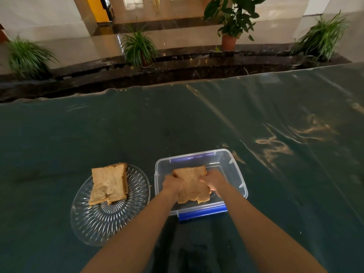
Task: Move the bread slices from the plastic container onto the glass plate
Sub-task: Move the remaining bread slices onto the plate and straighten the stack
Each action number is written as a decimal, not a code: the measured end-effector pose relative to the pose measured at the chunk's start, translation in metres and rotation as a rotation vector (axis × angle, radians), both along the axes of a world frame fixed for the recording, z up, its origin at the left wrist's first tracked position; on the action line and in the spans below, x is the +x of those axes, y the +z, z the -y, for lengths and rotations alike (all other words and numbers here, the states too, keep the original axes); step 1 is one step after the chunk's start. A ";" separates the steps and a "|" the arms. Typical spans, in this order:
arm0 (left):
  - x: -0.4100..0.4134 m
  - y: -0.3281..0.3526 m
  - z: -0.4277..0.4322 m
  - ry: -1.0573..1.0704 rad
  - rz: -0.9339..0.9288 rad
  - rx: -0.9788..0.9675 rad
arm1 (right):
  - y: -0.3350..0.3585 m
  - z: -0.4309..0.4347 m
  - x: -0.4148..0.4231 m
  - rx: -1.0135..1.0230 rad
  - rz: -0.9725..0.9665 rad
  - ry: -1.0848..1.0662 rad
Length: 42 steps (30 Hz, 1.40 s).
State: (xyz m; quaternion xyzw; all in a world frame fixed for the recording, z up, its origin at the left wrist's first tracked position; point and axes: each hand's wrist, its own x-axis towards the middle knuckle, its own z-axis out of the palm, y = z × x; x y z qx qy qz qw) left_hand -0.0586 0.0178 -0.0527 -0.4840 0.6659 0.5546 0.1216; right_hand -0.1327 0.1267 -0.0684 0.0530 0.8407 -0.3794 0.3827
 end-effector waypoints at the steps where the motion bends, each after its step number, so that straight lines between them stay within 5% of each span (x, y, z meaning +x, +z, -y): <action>1: 0.002 0.003 -0.001 0.005 -0.012 0.009 | -0.001 -0.001 0.000 -0.009 0.007 -0.023; 7: 0.006 0.010 -0.004 0.040 -0.129 0.080 | 0.005 -0.013 0.002 -0.163 0.033 -0.149; 22: 0.025 0.057 0.023 0.042 -0.379 -0.156 | 0.068 0.017 0.023 -0.196 -0.386 -0.179; 42: 0.149 0.020 0.205 0.185 -0.233 -0.301 | 0.023 0.216 0.133 -0.164 -0.365 0.011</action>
